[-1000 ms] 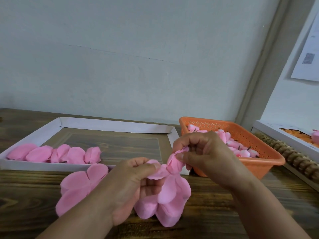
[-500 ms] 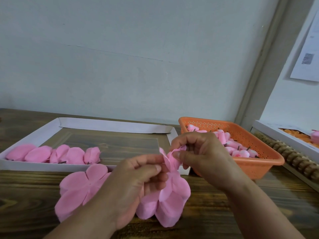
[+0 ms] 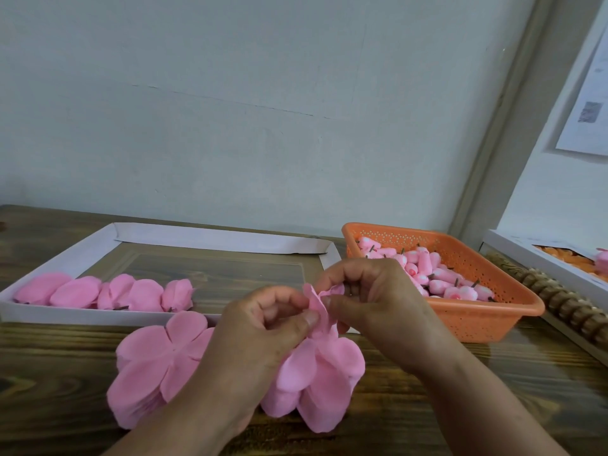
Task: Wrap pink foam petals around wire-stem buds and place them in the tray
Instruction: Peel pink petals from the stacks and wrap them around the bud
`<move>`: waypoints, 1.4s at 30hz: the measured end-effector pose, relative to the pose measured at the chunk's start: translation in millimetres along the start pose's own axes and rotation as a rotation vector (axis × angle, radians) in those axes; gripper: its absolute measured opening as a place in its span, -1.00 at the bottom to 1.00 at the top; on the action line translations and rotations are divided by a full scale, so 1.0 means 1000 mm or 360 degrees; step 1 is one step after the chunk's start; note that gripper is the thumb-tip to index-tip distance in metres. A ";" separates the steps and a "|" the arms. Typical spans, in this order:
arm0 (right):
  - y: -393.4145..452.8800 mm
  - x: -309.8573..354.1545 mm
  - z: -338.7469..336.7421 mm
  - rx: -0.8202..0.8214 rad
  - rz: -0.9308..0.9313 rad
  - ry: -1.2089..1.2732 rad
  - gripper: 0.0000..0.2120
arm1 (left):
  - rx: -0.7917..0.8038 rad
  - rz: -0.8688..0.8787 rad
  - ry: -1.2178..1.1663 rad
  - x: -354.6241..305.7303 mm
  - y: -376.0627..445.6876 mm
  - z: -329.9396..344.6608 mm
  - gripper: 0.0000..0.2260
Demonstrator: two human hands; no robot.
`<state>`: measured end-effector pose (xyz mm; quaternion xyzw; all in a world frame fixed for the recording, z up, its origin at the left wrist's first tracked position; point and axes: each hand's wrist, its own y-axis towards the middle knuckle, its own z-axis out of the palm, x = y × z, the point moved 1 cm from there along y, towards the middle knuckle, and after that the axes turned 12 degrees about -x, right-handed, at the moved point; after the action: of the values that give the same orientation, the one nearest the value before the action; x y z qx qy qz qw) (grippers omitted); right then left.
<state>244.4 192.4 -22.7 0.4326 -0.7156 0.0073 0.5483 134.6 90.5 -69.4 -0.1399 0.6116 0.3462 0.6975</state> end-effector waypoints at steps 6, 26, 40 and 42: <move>-0.002 -0.001 0.003 0.0012 0.0058 0.0030 -0.86 | -0.0008 0.0040 0.0029 0.004 0.002 -0.001 -0.69; -0.001 0.000 -0.005 0.0048 0.0198 0.0233 -0.81 | -0.0019 -0.0031 0.0049 0.001 0.001 -0.001 -0.80; -0.002 -0.001 0.004 -0.0037 0.0172 0.0229 -0.81 | 0.0003 0.0116 0.0032 0.004 0.000 0.000 -0.75; -0.003 -0.001 0.004 -0.0008 0.0168 0.0208 -0.74 | 0.0027 0.0133 0.0049 0.004 -0.001 0.001 -0.77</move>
<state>242.7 189.5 -26.5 0.3915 -0.7002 0.0626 0.5937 136.4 91.6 -73.2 -0.1137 0.6304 0.3676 0.6742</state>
